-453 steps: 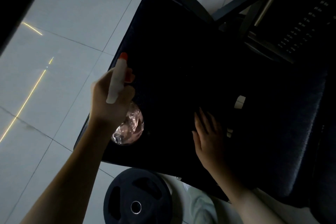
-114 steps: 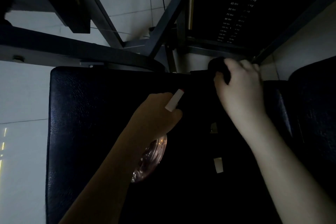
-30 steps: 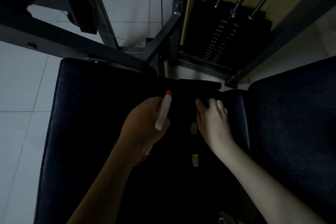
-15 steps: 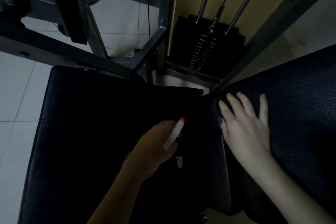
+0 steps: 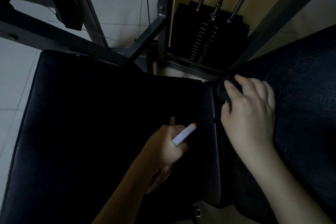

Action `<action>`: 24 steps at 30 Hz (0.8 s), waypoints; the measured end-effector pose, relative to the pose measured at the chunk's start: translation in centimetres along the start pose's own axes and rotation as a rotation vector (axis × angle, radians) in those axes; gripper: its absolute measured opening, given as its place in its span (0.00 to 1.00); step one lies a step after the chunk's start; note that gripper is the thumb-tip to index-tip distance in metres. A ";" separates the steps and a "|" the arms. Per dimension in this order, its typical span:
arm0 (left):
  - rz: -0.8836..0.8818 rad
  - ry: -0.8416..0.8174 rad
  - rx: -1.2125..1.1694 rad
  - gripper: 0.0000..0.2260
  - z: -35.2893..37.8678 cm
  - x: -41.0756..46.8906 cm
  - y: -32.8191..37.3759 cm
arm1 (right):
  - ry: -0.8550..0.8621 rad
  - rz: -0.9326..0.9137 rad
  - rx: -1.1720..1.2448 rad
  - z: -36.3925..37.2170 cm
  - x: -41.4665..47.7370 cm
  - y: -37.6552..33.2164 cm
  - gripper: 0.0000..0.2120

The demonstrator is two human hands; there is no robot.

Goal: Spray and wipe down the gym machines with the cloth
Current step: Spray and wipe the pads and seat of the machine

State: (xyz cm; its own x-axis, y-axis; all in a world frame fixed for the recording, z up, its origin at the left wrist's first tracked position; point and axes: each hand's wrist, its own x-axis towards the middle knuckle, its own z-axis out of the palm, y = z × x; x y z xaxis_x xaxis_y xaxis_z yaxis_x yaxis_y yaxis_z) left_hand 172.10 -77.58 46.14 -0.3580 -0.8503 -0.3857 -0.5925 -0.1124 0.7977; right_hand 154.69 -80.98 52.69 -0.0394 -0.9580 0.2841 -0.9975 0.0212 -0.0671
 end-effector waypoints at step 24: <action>0.049 -0.390 0.283 0.14 1.0 -5.9 -0.5 | -0.030 -0.161 -0.024 -0.1 -1.2 1.0 0.17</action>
State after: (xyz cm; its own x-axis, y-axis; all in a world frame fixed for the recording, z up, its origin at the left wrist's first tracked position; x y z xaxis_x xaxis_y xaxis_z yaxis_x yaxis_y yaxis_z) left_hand 173.81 -72.02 47.52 -0.6017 -0.5893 -0.5392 -0.7222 0.1131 0.6824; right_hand 153.76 -79.77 52.41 0.1225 -0.9577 0.2605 -0.9919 -0.1268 0.0000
